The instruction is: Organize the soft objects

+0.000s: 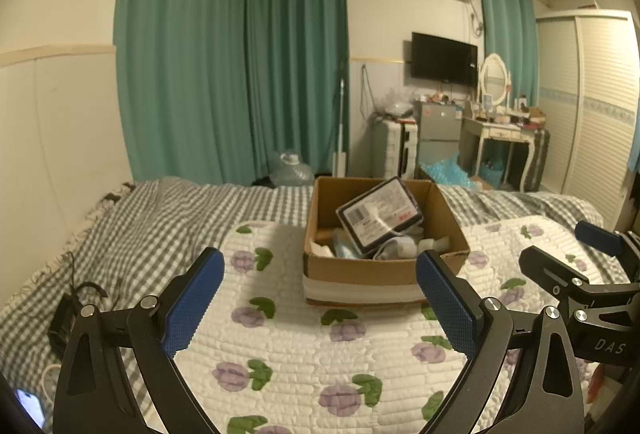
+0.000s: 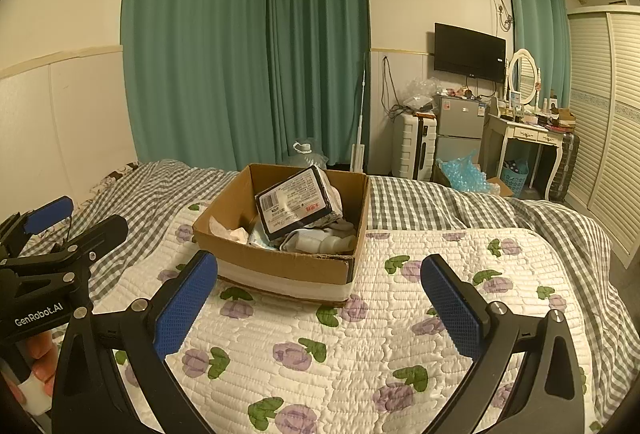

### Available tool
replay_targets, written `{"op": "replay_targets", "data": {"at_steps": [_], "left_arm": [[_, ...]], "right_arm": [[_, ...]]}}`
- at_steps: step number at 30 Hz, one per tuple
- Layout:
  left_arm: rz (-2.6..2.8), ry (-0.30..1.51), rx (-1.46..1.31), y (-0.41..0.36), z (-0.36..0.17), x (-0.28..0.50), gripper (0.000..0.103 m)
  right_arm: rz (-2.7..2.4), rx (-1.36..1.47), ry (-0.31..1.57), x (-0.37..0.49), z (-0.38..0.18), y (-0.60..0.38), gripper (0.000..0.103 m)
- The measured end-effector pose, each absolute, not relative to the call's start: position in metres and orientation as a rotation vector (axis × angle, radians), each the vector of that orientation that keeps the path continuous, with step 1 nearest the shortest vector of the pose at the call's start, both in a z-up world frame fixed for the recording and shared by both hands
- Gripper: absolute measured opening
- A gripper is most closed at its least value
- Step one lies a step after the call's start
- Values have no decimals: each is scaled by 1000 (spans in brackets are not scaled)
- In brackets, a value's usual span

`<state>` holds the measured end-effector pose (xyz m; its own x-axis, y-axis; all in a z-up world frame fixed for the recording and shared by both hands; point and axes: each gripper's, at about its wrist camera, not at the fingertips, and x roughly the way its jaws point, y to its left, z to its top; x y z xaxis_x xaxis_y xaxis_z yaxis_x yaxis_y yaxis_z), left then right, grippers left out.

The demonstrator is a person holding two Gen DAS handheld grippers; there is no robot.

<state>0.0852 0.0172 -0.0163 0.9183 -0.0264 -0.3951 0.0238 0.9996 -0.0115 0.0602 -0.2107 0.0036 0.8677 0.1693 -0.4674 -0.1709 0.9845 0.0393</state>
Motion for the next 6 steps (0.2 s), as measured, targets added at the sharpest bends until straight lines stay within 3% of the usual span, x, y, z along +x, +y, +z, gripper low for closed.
{"op": "replay_targets", "data": {"at_steps": [6], "left_arm": [[-22, 399, -8, 21, -18, 85, 98]], "right_arm": [[178, -2, 489, 60, 4, -211, 102]]}}
